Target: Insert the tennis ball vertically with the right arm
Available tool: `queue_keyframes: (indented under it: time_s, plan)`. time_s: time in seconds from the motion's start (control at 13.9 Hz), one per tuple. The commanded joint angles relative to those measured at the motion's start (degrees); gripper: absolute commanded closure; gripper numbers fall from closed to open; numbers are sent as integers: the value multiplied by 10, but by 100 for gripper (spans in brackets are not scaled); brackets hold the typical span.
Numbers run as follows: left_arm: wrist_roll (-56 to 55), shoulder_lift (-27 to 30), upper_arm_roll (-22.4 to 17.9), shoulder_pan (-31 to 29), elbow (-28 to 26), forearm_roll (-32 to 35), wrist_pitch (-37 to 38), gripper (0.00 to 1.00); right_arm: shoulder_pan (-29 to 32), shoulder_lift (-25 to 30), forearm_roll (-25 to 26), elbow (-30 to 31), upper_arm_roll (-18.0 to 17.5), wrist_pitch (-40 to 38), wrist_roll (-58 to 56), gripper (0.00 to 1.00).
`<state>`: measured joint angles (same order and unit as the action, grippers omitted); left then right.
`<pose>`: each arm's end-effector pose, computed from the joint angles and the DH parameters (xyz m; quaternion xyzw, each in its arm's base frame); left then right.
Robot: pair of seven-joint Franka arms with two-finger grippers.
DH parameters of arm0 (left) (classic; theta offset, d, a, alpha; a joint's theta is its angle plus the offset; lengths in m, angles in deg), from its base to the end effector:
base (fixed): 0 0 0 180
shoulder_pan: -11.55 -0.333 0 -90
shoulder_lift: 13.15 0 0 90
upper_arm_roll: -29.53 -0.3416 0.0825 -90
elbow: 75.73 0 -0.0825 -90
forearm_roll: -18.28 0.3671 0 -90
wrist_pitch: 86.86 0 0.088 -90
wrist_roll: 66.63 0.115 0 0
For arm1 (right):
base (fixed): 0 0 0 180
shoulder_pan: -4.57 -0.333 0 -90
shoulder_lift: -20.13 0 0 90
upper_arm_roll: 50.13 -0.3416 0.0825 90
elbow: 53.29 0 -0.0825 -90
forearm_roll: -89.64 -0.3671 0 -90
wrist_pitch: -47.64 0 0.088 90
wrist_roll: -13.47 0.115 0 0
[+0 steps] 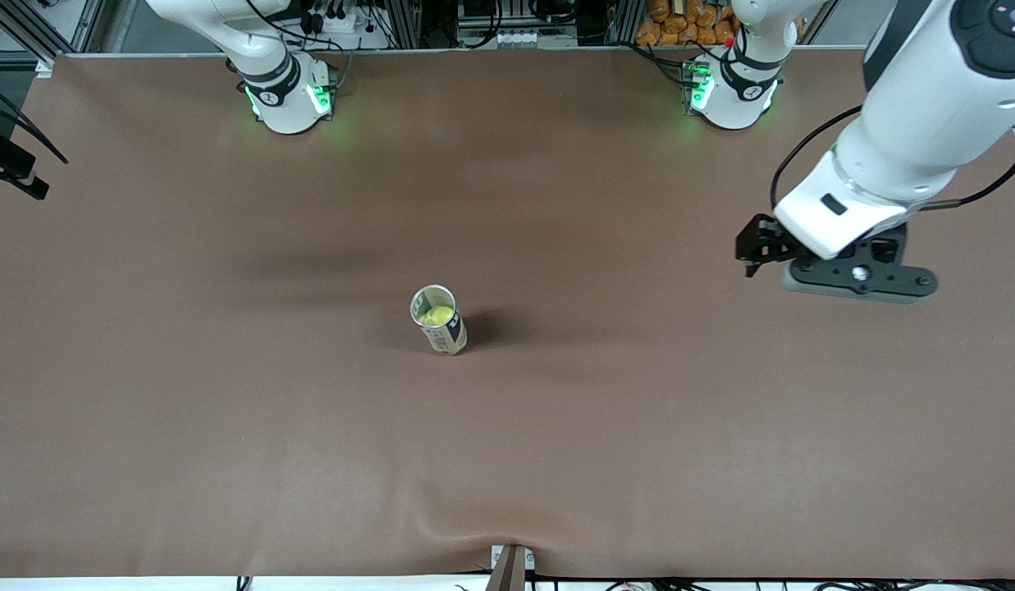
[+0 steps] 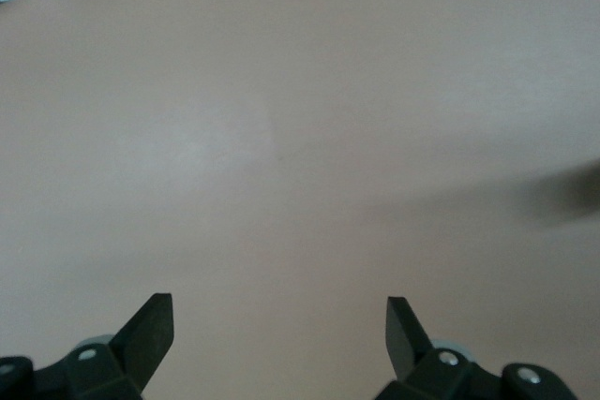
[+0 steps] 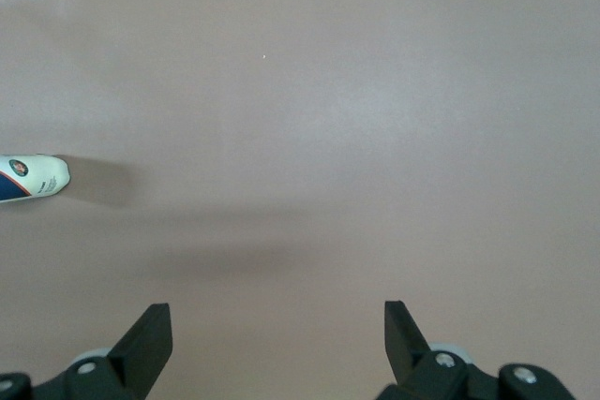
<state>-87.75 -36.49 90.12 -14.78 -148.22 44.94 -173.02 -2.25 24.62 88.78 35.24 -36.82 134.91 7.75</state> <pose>0.5959 -0.1776 0.6288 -0.9956 0.0747 -0.0348 0.0449 0.5034 -0.0616 0.6892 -0.9995 0.0061 -0.0287 0.0135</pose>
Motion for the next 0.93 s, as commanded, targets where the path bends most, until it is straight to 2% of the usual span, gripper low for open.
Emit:
queue_keyframes:
  time_s: [0.0, 0.22, 0.29, 0.36, 0.57, 0.65, 0.72, 0.86]
  plan:
    - [-5, 18, -1, -34, -18, -12, 5, 0, -2, 7, 12, -2, -8, -15, -6, 0]
    - [-3, 20, -14, -28, -15, -21, 3, 0, 6, 7, 12, -6, -20, -29, -5, 0]
    - [-2, 26, -45, -13, -13, -41, 3, 0, 5, 7, 12, -6, -21, -34, -5, 0]
    - [-1, 44, -100, 11, -12, -78, 1, 0, 11, 7, 12, -7, -30, -39, -5, 0]
    - [2, 107, -338, 149, -13, -208, -9, 0, 36, 6, 12, -8, -64, -37, -4, 0]
    - [3, 119, -403, 192, -14, -239, -9, 0, 49, 6, 12, -8, -76, -38, -4, 0]
    - [17, 136, -458, 228, -16, -264, -9, 0, 72, 6, 11, -8, -97, -37, -4, 0]
    - [36, 163, -520, 275, -35, -269, -3, 0, 84, 6, 11, -9, -111, -33, -4, 0]
